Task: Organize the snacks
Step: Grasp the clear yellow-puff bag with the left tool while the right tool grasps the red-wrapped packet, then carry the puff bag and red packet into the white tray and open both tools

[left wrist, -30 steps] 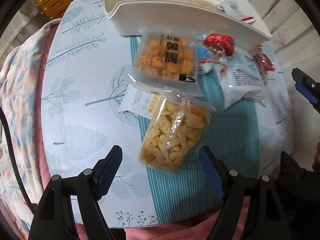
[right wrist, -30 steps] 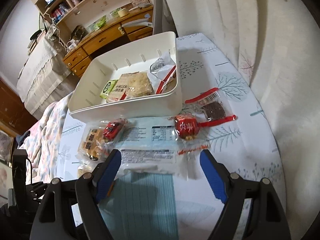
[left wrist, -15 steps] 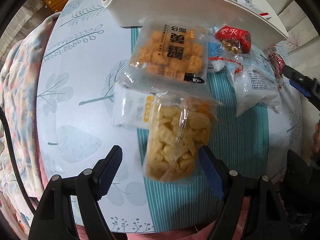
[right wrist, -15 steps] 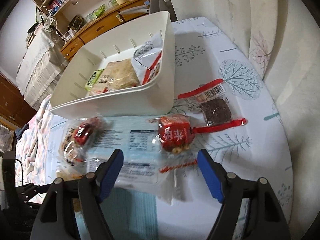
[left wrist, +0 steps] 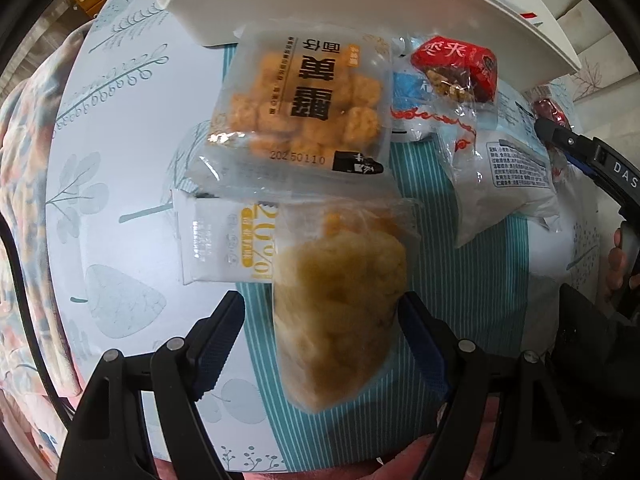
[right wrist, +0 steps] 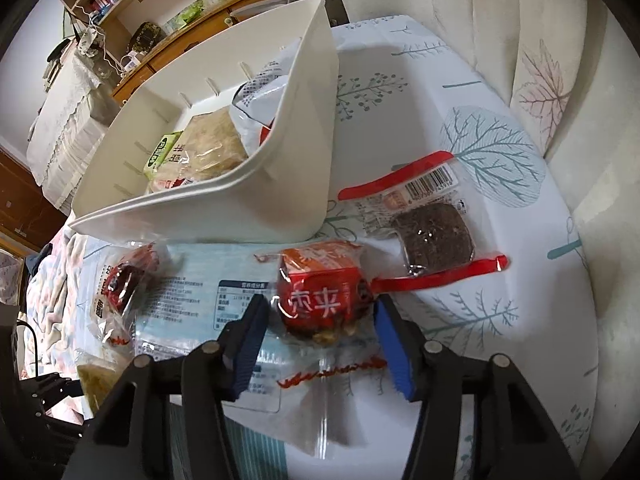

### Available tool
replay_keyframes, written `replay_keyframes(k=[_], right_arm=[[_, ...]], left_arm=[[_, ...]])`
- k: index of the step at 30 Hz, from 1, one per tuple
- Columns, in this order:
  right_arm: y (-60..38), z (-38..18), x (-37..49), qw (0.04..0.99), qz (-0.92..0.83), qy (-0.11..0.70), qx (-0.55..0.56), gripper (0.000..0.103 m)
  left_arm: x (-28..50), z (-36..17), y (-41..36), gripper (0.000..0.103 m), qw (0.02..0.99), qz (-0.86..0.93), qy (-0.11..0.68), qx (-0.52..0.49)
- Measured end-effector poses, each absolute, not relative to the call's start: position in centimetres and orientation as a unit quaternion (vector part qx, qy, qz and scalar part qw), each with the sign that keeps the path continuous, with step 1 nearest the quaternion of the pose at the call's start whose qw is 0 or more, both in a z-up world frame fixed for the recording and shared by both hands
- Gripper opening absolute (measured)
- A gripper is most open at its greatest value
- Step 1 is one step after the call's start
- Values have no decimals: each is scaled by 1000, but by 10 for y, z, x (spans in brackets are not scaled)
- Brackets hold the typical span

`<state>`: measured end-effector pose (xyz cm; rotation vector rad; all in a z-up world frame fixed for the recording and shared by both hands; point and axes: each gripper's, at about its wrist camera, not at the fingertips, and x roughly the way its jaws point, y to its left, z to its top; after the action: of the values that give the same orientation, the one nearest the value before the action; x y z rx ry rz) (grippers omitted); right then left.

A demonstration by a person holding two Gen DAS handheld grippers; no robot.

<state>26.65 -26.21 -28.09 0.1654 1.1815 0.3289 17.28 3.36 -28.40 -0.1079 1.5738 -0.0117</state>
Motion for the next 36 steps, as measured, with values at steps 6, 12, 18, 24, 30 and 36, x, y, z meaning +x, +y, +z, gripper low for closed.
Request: replay_keyframes(k=[6, 12, 18, 24, 30, 36], right_arm=[[-264, -281, 267, 812, 165, 554, 74, 54], [-262, -280, 269, 806, 170, 563, 64, 53], [-264, -281, 266, 796, 172, 574, 79, 52], [-264, -277, 259, 789, 178, 580, 92, 51], [-258, -264, 245, 784, 196, 581, 99, 51], [-243, -251, 231, 777, 225, 579, 99, 51]], left_arm=[[179, -290, 26, 73, 699, -7, 713, -54], [176, -291, 18, 48, 700, -23, 711, -62], [178, -292, -1, 34, 697, -34, 713, -63], [174, -284, 5, 29, 700, -34, 711, -59], [165, -266, 13, 29, 713, -26, 697, -69], [162, -249, 30, 29, 718, -20, 691, -83]])
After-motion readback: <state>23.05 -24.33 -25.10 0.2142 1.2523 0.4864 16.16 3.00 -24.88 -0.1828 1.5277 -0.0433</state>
